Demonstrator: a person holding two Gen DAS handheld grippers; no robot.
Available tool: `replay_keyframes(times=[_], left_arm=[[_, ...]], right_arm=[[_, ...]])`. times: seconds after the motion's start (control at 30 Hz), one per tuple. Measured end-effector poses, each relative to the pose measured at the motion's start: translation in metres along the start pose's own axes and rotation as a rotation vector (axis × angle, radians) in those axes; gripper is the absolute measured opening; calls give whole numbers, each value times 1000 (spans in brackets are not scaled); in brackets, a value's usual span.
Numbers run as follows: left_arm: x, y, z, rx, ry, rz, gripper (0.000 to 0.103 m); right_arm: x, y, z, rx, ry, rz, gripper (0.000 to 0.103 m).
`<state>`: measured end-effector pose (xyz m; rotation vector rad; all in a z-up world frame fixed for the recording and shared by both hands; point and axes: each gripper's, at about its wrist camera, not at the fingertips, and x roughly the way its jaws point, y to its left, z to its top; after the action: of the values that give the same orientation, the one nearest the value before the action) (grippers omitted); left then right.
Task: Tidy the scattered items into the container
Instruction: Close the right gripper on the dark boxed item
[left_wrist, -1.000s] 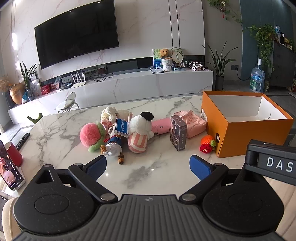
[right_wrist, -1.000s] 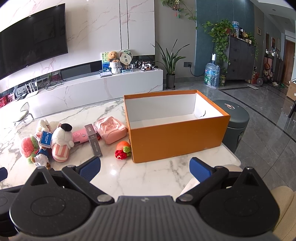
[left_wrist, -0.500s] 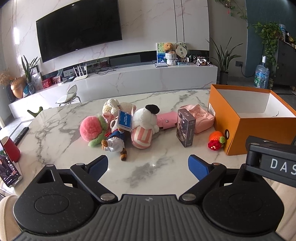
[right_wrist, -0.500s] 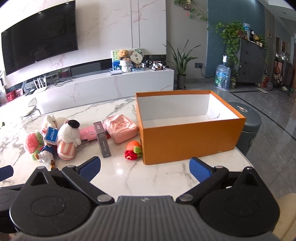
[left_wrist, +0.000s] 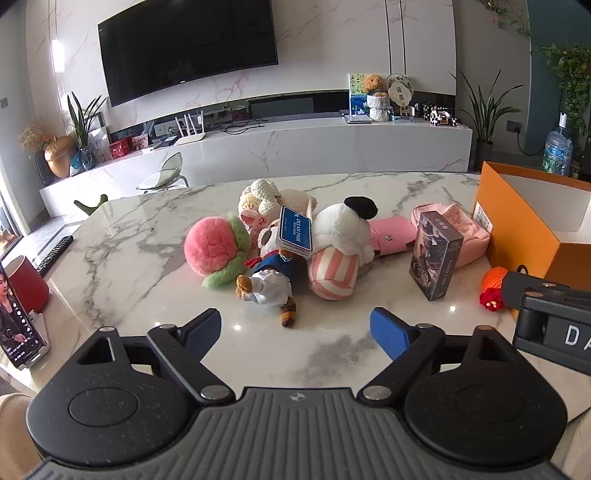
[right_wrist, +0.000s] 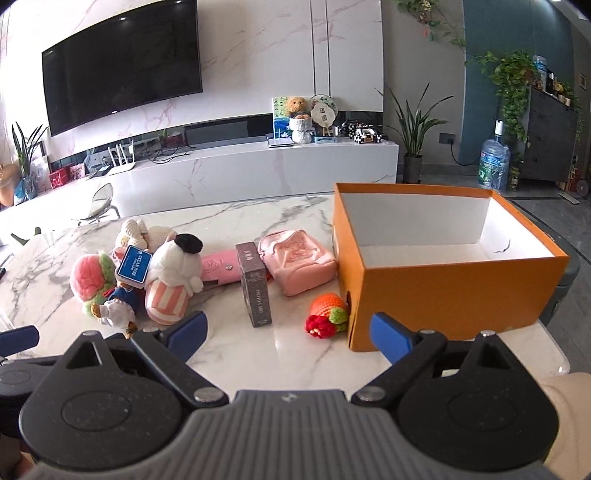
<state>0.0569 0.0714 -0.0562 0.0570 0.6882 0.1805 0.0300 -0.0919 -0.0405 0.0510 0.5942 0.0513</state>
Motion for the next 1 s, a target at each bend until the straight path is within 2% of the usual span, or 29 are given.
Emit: replay_keyframes(times=[0.03,0.07,0.13,0.2,0.33,0.4,0.6,0.83,0.9,1.0], left_arm=[[4,1,1,-1,5,2,90],[9,2,2,-4,13,1,87],[20,4,3,-9,34,-4,76],[32,5,6,-11,55,-16,63],[54,5,12,-7,77,-45,51],[64,4,15,4,78,-60,44],[89,-2,23,13,98,-97,41],[106,-5,29,21,117,-89,41],[109,-4,28,19,129,-87,41],[111,-4,29,19,133,-85,41]], right_arm=[[5,1,1,-1,10,16,91],[11,3,1,-3,22,28,83],[24,7,3,-14,54,43,72],[38,11,4,-32,84,55,69],[64,19,7,-74,116,71,55],[76,22,9,-90,124,79,54],[111,27,20,-115,125,86,50],[145,31,28,-134,134,86,49],[152,35,29,-143,138,88,46],[156,40,30,-164,143,87,30]])
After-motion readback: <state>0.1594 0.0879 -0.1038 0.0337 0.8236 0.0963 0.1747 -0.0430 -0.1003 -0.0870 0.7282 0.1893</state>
